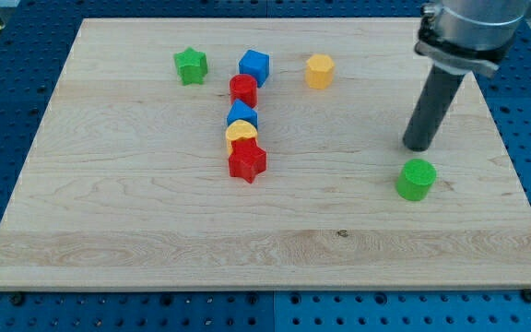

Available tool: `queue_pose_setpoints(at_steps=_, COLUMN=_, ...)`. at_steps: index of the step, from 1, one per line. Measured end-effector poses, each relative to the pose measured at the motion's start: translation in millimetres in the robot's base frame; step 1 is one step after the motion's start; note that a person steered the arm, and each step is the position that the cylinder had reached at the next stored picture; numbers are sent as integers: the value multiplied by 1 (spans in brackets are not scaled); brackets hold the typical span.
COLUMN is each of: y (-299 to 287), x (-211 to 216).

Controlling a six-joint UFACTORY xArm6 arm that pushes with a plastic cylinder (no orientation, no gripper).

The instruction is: Push the green circle into the red star

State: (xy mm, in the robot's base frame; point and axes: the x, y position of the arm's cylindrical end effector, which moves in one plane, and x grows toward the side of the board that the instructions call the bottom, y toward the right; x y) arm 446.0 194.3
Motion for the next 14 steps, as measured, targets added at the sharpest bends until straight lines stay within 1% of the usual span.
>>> queue_pose_setpoints(at_steps=1, y=28, x=6)
queue_pose_setpoints(at_steps=3, y=54, x=72)
queue_pose_setpoints(at_steps=5, y=54, x=71)
queue_pose_setpoints(at_steps=6, y=45, x=65)
queue_pose_setpoints(at_steps=8, y=16, x=76)
queue_pose_setpoints(at_steps=10, y=10, x=77)
queue_pose_setpoints(at_steps=13, y=6, x=64)
queue_pose_setpoints(at_steps=14, y=-8, x=64)
